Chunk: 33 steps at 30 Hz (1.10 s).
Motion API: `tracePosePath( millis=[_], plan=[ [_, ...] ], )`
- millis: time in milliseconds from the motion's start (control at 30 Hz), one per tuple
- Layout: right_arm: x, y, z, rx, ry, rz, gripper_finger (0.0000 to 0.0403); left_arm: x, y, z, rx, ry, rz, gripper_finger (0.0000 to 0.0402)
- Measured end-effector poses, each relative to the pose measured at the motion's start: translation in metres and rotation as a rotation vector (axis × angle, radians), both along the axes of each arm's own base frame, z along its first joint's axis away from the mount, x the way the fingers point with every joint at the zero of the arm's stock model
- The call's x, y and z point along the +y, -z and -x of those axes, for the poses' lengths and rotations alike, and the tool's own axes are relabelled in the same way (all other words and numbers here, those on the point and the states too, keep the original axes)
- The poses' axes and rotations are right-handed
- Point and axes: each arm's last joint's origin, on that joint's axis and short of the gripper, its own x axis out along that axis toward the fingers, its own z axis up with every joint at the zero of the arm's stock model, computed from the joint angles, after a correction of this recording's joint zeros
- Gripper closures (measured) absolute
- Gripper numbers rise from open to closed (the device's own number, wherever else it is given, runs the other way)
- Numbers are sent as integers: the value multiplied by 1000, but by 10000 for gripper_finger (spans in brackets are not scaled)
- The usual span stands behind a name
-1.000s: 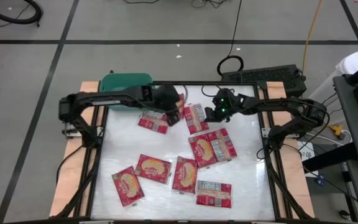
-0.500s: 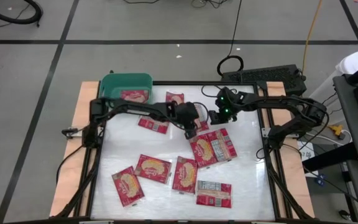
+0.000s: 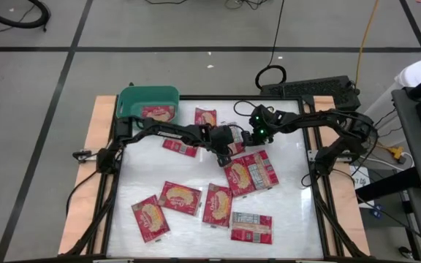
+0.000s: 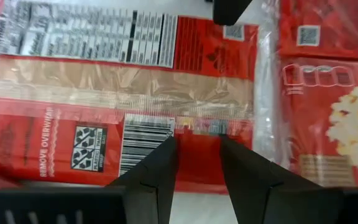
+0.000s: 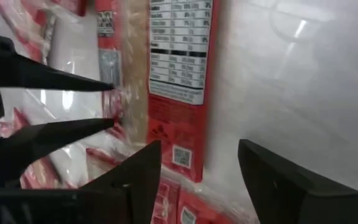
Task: Sort popcorn bags into baskets
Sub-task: Put the red popcorn bag into the green bin
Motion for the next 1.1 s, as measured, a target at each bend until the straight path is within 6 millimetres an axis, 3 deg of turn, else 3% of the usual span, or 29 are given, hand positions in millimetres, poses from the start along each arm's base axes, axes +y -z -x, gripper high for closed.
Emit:
tracePosePath(
  millis=[467, 567, 733, 867, 1100],
  plan=[
    [4, 8, -15, -104, -84, -29, 209, 1, 11, -4, 1, 2, 2, 275],
    [4, 8, -15, -110, -88, -23, 236, 1, 12, -3, 1, -4, 7, 275],
    [4, 9, -16, -119, -101, -15, 315, 0, 6, -1, 4, 7, 10, 275],
    [4, 6, -17, -150, -136, 4, 385, 1, -14, 6, 2, 56, -22, 275],
    [5, 4, -19, -189, -151, -61, 398, 8, -85, 35, -31, 105, -92, 275]
  ],
)
